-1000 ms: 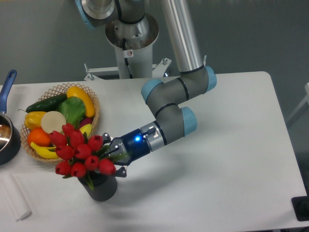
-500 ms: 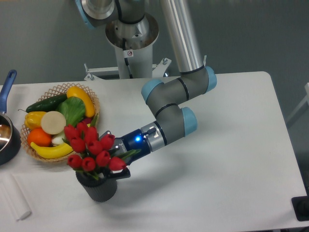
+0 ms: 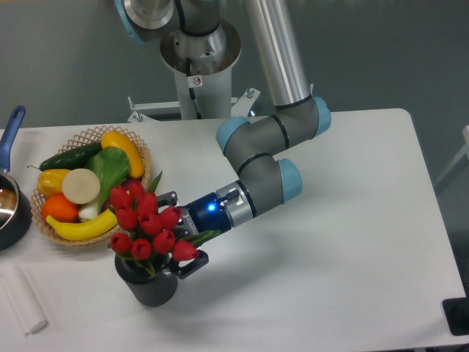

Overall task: Insert the flowers into the vase
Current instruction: 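Push the tulip bunch down into the vase and straighten it upright, then open the gripper and lift it away from the tulips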

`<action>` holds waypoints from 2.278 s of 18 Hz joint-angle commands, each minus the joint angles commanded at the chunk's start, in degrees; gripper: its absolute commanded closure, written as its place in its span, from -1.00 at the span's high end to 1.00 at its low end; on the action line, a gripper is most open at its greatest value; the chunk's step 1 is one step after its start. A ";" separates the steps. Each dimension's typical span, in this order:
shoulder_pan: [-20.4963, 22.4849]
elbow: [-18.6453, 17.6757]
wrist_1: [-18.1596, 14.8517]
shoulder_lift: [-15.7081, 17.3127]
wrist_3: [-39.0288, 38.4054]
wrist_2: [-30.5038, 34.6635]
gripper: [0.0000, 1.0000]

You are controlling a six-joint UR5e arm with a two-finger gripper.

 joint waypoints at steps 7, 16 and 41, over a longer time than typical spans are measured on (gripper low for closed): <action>0.18 0.18 0.26 3.52 0.26 12.49 1.00; 4.83 0.61 0.35 6.51 0.53 25.07 1.00; 21.26 5.97 -30.13 32.79 31.53 69.10 1.00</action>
